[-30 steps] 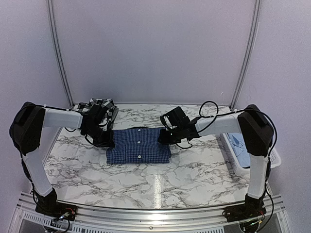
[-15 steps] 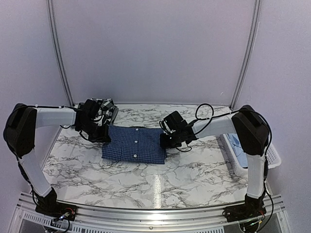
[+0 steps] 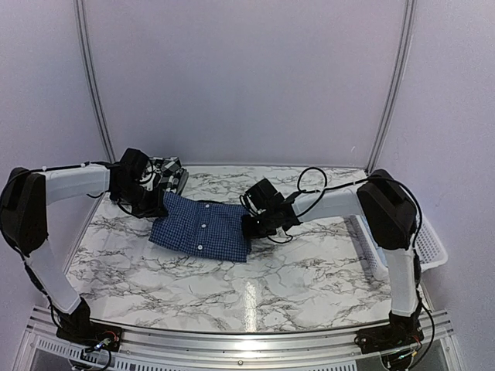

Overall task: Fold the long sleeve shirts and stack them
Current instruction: Pick up the square-folded shirt from the center of the board, then turn over the square-folded shirt at the center of the board.

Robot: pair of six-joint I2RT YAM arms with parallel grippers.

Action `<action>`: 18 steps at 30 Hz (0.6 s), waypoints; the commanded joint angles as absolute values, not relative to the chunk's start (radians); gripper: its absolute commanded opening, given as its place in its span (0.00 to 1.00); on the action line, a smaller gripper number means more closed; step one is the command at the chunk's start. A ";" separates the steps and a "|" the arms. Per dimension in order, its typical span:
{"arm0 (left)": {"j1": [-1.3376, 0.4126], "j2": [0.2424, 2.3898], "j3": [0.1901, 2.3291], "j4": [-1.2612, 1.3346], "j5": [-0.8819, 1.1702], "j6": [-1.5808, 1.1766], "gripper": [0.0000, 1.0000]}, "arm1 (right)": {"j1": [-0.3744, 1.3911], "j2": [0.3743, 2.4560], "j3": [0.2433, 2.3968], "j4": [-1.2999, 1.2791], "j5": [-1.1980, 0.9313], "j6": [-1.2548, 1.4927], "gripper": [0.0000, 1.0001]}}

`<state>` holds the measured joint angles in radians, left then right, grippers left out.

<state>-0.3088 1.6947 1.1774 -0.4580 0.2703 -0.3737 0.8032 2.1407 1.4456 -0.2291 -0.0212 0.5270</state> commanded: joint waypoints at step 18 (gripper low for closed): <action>-0.462 1.938 1.975 -0.905 0.274 -0.366 0.00 | 0.728 1.972 1.434 -0.135 -0.340 0.531 0.33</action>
